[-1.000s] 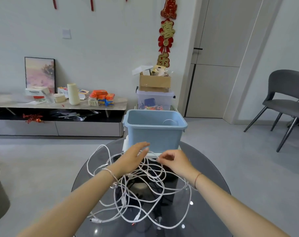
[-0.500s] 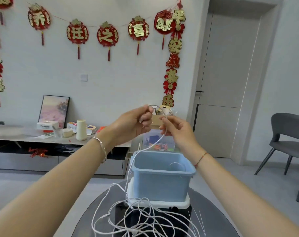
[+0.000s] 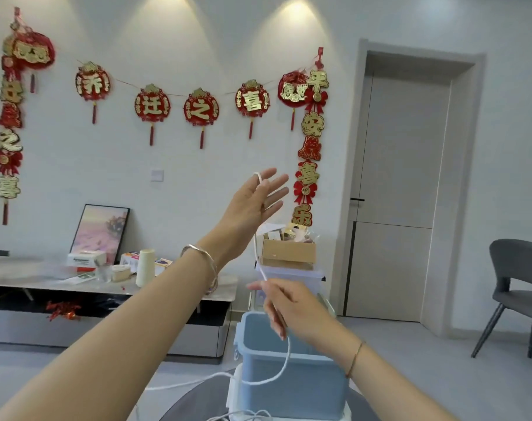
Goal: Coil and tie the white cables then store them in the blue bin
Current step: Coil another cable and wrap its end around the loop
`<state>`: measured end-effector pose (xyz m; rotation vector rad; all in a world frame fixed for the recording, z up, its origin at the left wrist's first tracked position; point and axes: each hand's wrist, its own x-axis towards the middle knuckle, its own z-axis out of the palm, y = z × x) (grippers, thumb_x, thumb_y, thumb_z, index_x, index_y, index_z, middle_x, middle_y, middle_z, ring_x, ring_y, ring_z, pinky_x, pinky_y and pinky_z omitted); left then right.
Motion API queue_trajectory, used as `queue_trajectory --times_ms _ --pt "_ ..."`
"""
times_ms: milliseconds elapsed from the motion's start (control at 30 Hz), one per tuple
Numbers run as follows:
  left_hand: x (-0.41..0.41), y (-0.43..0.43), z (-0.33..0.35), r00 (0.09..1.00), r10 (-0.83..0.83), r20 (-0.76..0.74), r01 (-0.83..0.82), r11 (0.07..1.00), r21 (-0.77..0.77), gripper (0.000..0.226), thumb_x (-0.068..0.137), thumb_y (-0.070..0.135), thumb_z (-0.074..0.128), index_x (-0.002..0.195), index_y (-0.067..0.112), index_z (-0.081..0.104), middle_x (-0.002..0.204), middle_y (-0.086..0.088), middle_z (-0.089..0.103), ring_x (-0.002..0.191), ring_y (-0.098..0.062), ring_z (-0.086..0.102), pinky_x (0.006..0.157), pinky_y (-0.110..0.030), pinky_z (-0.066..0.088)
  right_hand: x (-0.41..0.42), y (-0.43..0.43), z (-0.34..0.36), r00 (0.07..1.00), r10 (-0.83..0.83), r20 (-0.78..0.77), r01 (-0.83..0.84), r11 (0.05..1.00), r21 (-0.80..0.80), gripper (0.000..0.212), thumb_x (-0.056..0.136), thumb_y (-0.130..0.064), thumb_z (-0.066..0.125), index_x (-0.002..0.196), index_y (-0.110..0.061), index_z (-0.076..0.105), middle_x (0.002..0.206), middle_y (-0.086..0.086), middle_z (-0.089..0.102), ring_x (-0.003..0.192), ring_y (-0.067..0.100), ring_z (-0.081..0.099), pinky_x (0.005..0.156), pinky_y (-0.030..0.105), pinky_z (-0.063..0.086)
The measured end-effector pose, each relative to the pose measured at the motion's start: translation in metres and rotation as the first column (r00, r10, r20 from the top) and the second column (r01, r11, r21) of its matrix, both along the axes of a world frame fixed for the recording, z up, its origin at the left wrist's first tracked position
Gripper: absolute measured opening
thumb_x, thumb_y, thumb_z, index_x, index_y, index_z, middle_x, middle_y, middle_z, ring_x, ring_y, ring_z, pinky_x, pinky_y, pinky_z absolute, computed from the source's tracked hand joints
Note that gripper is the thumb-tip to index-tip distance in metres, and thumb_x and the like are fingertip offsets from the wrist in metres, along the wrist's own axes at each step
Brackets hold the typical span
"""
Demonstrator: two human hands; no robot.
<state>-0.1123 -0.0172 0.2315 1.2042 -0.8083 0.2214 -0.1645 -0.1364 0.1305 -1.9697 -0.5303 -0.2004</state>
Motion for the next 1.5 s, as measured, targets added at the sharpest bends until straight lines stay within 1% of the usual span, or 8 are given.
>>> queue_trajectory --times_ms 167,333,567,833,967,1133,1267,1500 --pt "0.022 0.013 -0.024 0.948 0.283 0.144 -0.307 0.935 0.180 0.030 0.104 0.020 0.033 0.131 0.014 0.044 0.120 -0.001 0.062 0.108 -0.011 0.061 0.096 -0.023 0.047 -0.024 -0.017 0.007 0.930 -0.097 0.355 0.169 0.969 -0.178 0.025 0.097 -0.033 0.048 0.094 -0.021 0.070 0.058 0.003 0.051 0.051 0.005 0.035 0.051 0.023 0.029" --pt "0.010 0.012 -0.047 0.980 0.096 0.171 -0.172 0.840 0.514 0.029 0.104 0.017 0.034 0.124 0.007 0.052 0.107 -0.009 0.068 0.089 -0.007 0.067 0.088 -0.016 0.049 -0.036 -0.031 0.037 0.815 -0.180 0.550 0.221 0.975 -0.009 0.020 0.090 -0.032 0.057 0.089 -0.020 0.073 0.058 -0.009 0.060 0.051 0.003 0.050 0.052 0.011 0.035" --pt "-0.031 0.006 -0.054 0.923 -0.321 -0.212 0.384 0.798 0.464 0.029 0.099 0.022 0.033 0.106 0.004 0.055 0.074 -0.006 0.065 0.082 -0.028 0.066 0.088 -0.036 0.051 -0.011 -0.057 0.057 0.836 -0.326 0.442 0.187 0.926 0.329 0.007 0.085 -0.019 0.066 0.082 -0.021 0.073 0.079 -0.009 0.073 0.077 0.002 0.065 0.070 0.009 0.046" --pt "-0.047 -0.008 -0.049 0.801 -0.514 -0.308 0.588 0.773 0.239 0.033 0.100 0.027 0.026 0.091 0.011 0.053 0.051 0.011 0.029 0.042 -0.004 0.031 0.052 -0.017 0.034 0.004 -0.046 0.044 0.962 -0.240 0.127 0.139 0.836 0.531 0.018 0.091 -0.028 0.058 0.089 -0.014 0.070 0.046 -0.014 0.046 0.037 0.001 0.037 0.042 0.009 0.030" --pt "-0.044 -0.017 -0.044 0.817 -0.515 -0.260 0.512 0.855 -0.085 0.031 0.103 0.026 0.026 0.089 0.011 0.050 0.045 0.011 0.032 0.039 -0.002 0.034 0.050 -0.015 0.042 0.011 -0.033 0.028 0.991 -0.129 0.048 0.090 0.870 0.484 0.029 0.098 -0.034 0.045 0.080 -0.027 0.067 0.051 -0.003 0.038 0.037 0.004 0.027 0.038 0.016 0.024" --pt "-0.025 -0.018 -0.033 0.947 -0.282 -0.154 0.256 0.952 -0.169 0.036 0.105 0.028 0.025 0.111 0.011 0.057 0.053 0.011 0.047 0.048 -0.002 0.049 0.059 -0.015 0.048 0.001 -0.018 0.003 0.999 -0.031 -0.040 0.033 0.998 0.046 0.030 0.103 -0.024 0.031 0.119 -0.017 0.055 0.058 -0.001 0.050 0.035 0.006 0.033 0.039 0.021 0.029" --pt "-0.009 -0.010 -0.034 0.996 0.076 -0.051 -0.076 0.997 0.014 0.040 0.105 0.030 0.023 0.117 0.013 0.056 0.071 0.008 0.070 0.072 -0.007 0.069 0.065 -0.015 0.052 -0.020 -0.014 -0.007 0.989 -0.025 0.143 0.076 0.927 -0.367 0.035 0.100 -0.032 0.039 0.107 -0.007 0.062 0.058 -0.003 0.051 0.051 0.009 0.044 0.055 0.024 0.037" --pt "-0.008 -0.003 -0.057 0.975 0.218 0.032 -0.213 0.896 0.391 0.043 0.105 0.029 0.022 0.126 0.007 0.052 0.088 -0.010 0.071 0.063 -0.010 0.068 0.056 -0.015 0.048 -0.037 -0.036 0.028 0.883 -0.116 0.455 0.195 0.972 -0.132 0.027 0.093 -0.034 0.054 0.077 -0.018 0.069 0.053 0.001 0.047 0.047 0.005 0.035 0.049 0.016 0.028"
